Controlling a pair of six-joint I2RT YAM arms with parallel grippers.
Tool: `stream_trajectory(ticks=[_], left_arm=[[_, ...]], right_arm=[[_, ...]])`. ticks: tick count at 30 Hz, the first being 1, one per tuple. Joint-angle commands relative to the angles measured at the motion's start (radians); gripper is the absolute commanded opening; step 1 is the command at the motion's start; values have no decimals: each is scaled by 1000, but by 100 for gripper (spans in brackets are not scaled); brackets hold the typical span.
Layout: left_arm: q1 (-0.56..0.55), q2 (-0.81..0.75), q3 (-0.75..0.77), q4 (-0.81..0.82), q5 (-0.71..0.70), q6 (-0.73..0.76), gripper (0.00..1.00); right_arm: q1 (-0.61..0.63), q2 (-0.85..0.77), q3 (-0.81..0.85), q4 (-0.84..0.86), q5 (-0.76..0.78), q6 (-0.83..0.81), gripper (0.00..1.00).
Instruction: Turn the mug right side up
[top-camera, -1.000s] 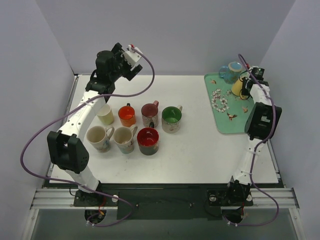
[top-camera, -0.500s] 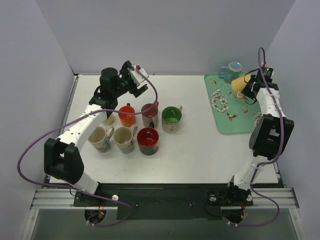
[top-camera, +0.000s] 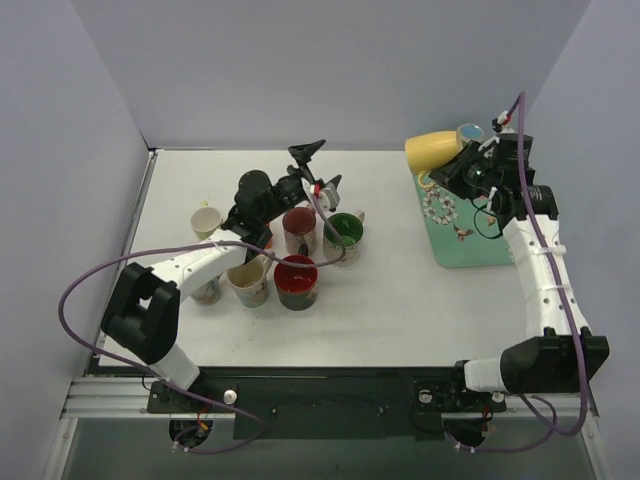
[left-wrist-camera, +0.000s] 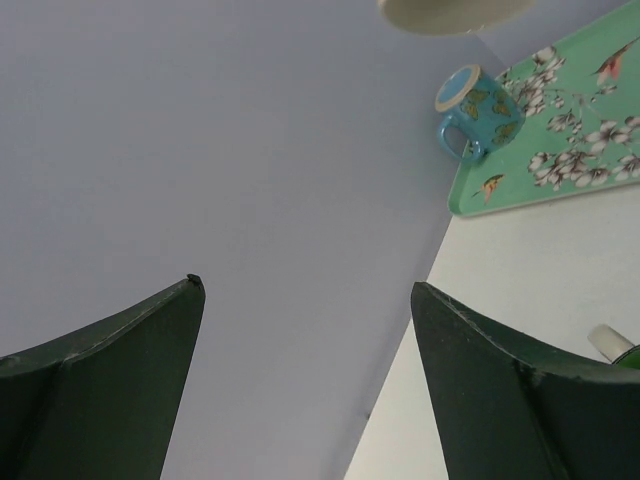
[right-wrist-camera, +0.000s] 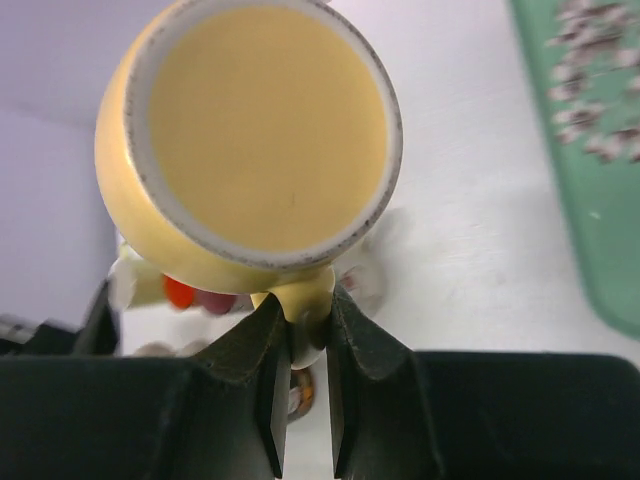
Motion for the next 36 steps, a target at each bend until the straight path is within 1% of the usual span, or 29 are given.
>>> stream_trajectory(ticks=[1, 2, 5, 8, 13, 16, 18, 22, 26, 29, 31, 33, 34, 35, 36], left_arm=[[-51, -4, -20, 202, -7, 87, 95], [-58, -9, -40, 204, 0, 118, 95], [-95, -35, -71, 248, -13, 142, 95], [-130, -63, -97, 267, -27, 126, 95], [-167, -93, -114, 278, -38, 156, 95], [-176, -98, -111, 262, -44, 179, 95], [-176, -107, -118, 251, -43, 210, 95], [-176, -119, -125, 244, -44, 219, 92], [-176, -127, -141, 230, 2, 274, 88], [-175, -118, -154, 221, 69, 371, 86], [-175, -106, -154, 245, 74, 388, 82], [-173, -106, -149, 242, 66, 388, 75], [-170, -112, -151, 238, 65, 386, 67], [-169, -113, -158, 236, 69, 402, 62], [-167, -121, -164, 233, 76, 414, 45]], right_arm=[[112, -123, -23, 70, -101, 137, 0], [128, -131, -23, 71, -110, 147, 0], [186, -183, -45, 105, -116, 206, 0], [240, -216, -52, 119, -95, 211, 0], [331, -234, -66, 105, -76, 197, 0], [356, -246, -69, 60, -53, 174, 0], [371, -255, -80, 60, -47, 171, 0], [388, -265, -95, 53, -33, 165, 0], [411, -242, -86, 50, -81, 161, 0], [427, -213, -62, 37, -160, 142, 0], [428, -190, -48, 4, -196, 133, 0], [428, -177, -42, -22, -222, 108, 0], [428, -176, -40, -33, -220, 90, 0], [428, -177, -40, -47, -216, 81, 0], [428, -176, -42, -49, -214, 72, 0]])
